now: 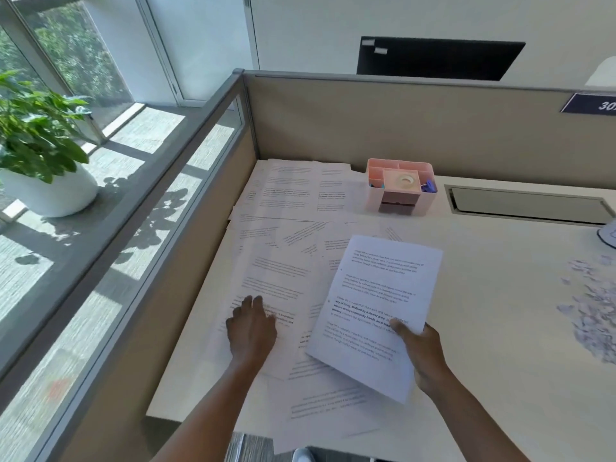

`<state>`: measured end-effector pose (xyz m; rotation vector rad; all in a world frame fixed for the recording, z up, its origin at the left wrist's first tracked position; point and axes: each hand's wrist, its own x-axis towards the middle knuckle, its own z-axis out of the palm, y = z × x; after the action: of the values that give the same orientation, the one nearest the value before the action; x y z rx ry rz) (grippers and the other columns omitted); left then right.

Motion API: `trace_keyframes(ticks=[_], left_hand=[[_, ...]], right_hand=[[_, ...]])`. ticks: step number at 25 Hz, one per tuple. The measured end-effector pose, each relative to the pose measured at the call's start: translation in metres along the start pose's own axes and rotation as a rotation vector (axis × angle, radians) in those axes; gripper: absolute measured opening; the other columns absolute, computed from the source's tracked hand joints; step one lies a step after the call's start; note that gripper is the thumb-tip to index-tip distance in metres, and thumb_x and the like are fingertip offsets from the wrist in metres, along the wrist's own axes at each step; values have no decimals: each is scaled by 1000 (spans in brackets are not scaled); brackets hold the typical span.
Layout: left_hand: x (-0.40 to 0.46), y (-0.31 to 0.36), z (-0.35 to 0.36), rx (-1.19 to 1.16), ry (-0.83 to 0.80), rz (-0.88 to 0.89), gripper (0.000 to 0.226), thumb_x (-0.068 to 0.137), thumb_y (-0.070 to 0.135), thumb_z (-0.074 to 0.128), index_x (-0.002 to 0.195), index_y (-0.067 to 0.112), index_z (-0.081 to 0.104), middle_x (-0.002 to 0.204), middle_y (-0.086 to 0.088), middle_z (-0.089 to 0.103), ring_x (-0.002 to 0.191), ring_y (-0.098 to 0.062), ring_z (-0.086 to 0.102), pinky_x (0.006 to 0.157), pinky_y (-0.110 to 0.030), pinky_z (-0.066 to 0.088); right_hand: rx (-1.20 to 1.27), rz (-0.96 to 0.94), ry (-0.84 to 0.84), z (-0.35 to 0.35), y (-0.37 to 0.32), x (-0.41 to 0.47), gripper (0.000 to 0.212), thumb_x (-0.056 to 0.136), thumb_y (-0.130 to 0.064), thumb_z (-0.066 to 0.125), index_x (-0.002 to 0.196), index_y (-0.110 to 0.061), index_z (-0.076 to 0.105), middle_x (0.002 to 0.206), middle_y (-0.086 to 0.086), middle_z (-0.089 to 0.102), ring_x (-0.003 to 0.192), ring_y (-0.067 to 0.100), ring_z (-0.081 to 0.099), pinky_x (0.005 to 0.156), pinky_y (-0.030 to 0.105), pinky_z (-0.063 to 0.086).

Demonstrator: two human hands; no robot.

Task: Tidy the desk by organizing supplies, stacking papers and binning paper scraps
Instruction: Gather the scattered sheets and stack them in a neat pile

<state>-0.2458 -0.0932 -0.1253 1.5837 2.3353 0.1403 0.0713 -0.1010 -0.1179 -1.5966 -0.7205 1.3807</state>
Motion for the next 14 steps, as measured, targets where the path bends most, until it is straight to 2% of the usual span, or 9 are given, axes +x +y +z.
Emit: trace_keyframes(ticks=[3,7,10,14], left_hand=[[22,-21,-9,48,-51,-117,77,95,47,58,154,10,26,161,-15,25,145,-35,30,116,-48,29],[45,-42,-19,94,-129,-231,100,79,64,71,149,8,26,147,-20,36,132,-39,42,106,-48,39],[54,-39,-20,117,-143,-269,102,71,64,78,143,10,30,139,-21,41,124,-40,49,101,-48,40],[55,-33,-23,50,-138,-312,86,69,57,83,128,11,42,126,-15,54,112,-35,60,98,-46,39]], right_hand=[[-9,-1,7,2,2,-1,14,87,-17,74,101,-16,72,96,5,77,90,28,72,85,50,58],[-22,-1,17,-3,-3,3,13,87,-17,73,100,-16,72,95,5,77,89,28,72,86,51,57],[-21,-19,35,-10,-7,5,13,87,-17,73,101,-15,72,96,5,77,90,28,72,86,51,57],[-15,-27,36,-17,-5,5,13,88,-18,73,100,-16,72,96,4,77,89,27,73,83,49,58]])
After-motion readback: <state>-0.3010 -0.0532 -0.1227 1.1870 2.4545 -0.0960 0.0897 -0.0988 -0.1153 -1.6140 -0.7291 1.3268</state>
